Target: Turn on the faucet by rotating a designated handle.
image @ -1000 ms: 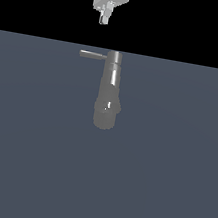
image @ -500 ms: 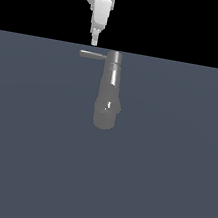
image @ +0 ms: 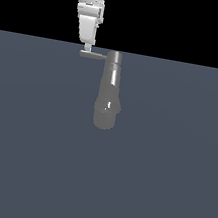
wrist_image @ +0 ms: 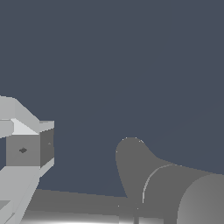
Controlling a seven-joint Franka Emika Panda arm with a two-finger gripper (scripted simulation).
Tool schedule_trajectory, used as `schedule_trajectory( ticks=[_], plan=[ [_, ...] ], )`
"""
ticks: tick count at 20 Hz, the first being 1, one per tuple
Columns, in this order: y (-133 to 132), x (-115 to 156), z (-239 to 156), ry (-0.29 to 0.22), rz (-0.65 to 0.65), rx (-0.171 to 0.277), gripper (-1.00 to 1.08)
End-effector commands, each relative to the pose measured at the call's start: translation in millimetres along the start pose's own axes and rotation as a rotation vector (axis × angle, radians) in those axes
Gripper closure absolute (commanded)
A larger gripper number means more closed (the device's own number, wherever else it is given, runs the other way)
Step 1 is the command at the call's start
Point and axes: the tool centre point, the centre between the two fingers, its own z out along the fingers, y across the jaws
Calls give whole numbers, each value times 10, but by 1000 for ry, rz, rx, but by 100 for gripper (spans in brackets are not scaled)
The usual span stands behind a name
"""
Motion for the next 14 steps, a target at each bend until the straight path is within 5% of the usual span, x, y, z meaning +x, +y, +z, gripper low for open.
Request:
schedule_trajectory(
  ticks=[1, 14],
  plan=[
    [-43, -32, 58, 11, 20, 3, 108],
    [-62, -23, 128, 18, 54, -3, 108]
  ],
)
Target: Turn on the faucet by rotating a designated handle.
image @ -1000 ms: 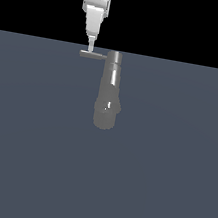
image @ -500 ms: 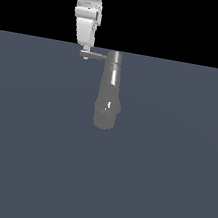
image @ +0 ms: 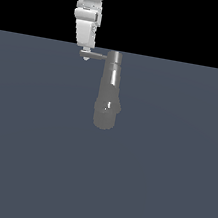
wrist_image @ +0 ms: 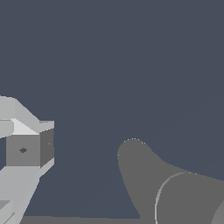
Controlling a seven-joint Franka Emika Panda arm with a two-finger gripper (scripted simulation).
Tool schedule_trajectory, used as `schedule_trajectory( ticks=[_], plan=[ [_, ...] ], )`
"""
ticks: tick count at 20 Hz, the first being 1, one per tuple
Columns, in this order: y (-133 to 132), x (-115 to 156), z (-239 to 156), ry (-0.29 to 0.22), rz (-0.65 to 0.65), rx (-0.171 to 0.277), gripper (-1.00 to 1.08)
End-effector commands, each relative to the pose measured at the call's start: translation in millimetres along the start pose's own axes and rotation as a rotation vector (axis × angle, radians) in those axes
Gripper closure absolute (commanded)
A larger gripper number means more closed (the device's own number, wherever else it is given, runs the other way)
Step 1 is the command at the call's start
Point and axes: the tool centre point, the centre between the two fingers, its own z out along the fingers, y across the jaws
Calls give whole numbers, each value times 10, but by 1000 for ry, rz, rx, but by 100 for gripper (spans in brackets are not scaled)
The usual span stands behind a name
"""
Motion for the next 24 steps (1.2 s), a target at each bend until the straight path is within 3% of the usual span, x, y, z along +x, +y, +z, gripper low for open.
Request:
schedule_trajectory(
  ticks=[1, 10, 24],
  plan=[
    [6, 28, 21, 0, 15, -6, 108],
    [10, 53, 45, 1, 32, -12, 108],
    [307, 39, -81, 1, 32, -12, 108]
  ],
)
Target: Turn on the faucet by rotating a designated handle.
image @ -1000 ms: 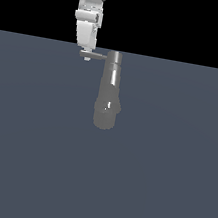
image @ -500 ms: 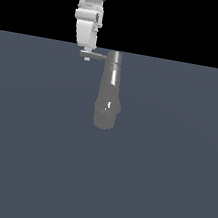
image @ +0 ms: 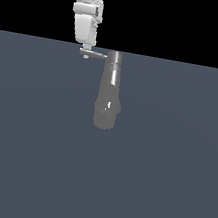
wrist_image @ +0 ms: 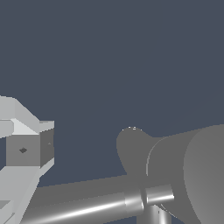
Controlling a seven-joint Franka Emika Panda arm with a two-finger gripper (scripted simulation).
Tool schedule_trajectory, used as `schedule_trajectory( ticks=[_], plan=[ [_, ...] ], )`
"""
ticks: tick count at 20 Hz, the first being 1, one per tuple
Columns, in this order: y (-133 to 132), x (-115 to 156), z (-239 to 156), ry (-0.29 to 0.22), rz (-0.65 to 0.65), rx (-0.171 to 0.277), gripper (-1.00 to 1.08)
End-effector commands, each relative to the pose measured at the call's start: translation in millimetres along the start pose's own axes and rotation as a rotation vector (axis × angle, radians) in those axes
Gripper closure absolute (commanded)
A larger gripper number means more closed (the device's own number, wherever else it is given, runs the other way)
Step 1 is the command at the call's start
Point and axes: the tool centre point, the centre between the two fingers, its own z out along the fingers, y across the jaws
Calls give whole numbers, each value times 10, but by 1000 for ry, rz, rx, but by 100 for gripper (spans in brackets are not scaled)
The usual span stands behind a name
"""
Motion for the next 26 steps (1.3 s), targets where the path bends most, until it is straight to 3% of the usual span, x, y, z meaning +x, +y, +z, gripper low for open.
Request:
schedule_trajectory(
  ticks=[1, 22, 26],
  plan=[
    [76, -7, -9, 0, -1, -6, 108],
    [546, -12, -207, 0, -1, -6, 108],
    [554, 112, -268, 1, 7, 6, 108]
  ],
)
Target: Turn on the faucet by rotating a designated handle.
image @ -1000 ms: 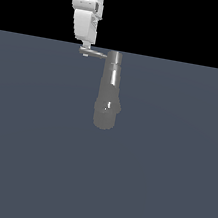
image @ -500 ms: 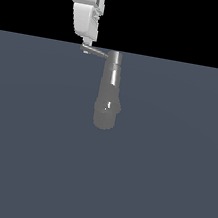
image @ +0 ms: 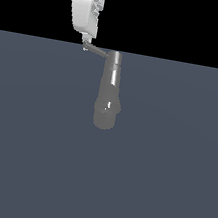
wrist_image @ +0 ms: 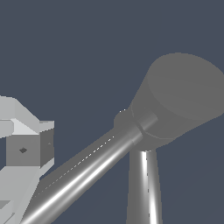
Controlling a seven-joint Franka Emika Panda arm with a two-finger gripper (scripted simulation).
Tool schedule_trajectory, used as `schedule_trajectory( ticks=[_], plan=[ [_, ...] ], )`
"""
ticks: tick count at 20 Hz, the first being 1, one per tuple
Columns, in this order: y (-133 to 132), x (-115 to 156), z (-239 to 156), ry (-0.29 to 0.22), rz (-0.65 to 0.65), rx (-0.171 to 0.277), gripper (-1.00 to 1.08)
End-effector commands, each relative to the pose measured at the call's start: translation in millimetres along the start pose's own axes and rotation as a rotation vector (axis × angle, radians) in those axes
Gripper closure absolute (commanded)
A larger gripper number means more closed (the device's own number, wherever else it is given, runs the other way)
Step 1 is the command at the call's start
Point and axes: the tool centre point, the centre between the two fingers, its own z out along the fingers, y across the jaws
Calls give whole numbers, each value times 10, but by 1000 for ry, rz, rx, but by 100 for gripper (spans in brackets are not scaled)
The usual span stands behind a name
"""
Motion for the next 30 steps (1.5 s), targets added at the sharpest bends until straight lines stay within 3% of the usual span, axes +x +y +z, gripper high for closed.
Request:
schedule_trajectory(
  ticks=[1, 24, 26, 30],
  plan=[
    [63, 59, -16, 1, 1, -4, 108],
    [623, 540, -198, 0, -6, -16, 108],
    [589, 464, -200, -1, -15, -11, 108],
    [600, 764, -197, 0, -12, -12, 108]
  ],
)
